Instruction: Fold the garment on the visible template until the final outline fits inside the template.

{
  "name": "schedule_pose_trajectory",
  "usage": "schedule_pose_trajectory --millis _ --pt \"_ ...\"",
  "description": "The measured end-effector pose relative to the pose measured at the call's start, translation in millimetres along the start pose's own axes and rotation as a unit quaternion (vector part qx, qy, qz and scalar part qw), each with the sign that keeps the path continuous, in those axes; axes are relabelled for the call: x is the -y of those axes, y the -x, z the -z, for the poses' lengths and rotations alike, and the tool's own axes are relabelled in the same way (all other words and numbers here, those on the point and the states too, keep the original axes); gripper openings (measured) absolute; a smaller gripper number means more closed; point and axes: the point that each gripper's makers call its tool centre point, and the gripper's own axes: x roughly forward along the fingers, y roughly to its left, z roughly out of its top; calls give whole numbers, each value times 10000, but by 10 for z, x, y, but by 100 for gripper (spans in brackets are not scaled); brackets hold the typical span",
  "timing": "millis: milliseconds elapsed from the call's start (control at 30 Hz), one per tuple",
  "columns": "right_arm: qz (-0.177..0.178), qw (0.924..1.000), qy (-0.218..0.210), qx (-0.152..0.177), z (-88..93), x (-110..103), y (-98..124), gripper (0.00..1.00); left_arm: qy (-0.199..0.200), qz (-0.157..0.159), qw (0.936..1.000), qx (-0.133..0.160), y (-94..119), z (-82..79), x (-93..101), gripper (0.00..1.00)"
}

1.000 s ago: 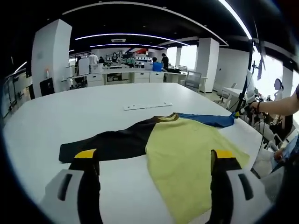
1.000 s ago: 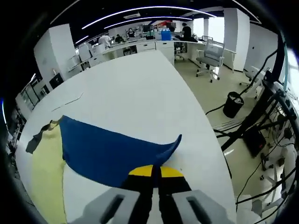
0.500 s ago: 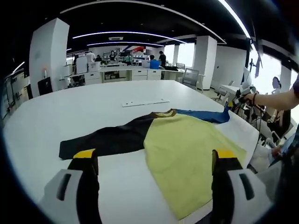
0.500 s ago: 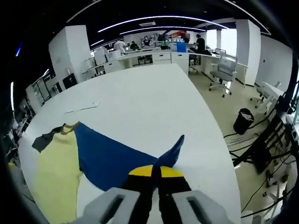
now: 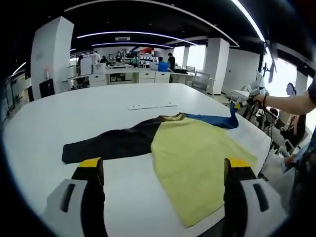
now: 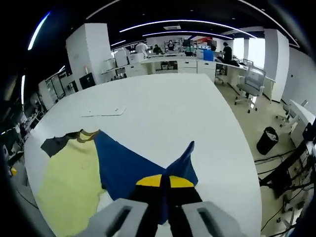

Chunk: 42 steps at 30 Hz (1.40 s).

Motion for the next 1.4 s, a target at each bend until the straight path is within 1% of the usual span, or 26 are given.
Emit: schedule_pose_trajectory --millis 67,167,333,600,767,867,933,1000,1233,1400 --pt "-52 10000 68 -18 -13 -50 -46 0 13 97 9999 -35 2 18 30 99" --pt "-169 9998 100 -11 -49 -143 -122 0 -57 128 9999 -62 8 25 42 99" --pt "-321 9993 209 -50 -93 -296 -216 0 -15 155 9999 -21 16 16 52 99" --pt "-504 9975 459 -165 -152 -569 -345 0 -75 232 9996 -123 18 70 70 99" --pt "-612 9964 551 -192 -181 -741 -408 0 -83 253 9996 -94 8 47 77 99" --pt "-674 9958 588 -219 -197 -839 -439 0 -126 289 9994 -133 3 61 91 99" --pt "-728 9949 663 -215 -216 -914 -455 0 -149 375 9990 -177 0 80 125 98" --pt "-789 9939 732 -228 -224 -985 -466 0 -175 368 9990 -191 -8 90 147 99" --pt "-908 9918 854 -284 -246 -1163 -509 0 -280 435 9984 -247 -21 123 219 99" --pt "-965 9890 1055 -374 -238 -1275 -551 0 -299 445 9983 -227 -15 115 221 99"
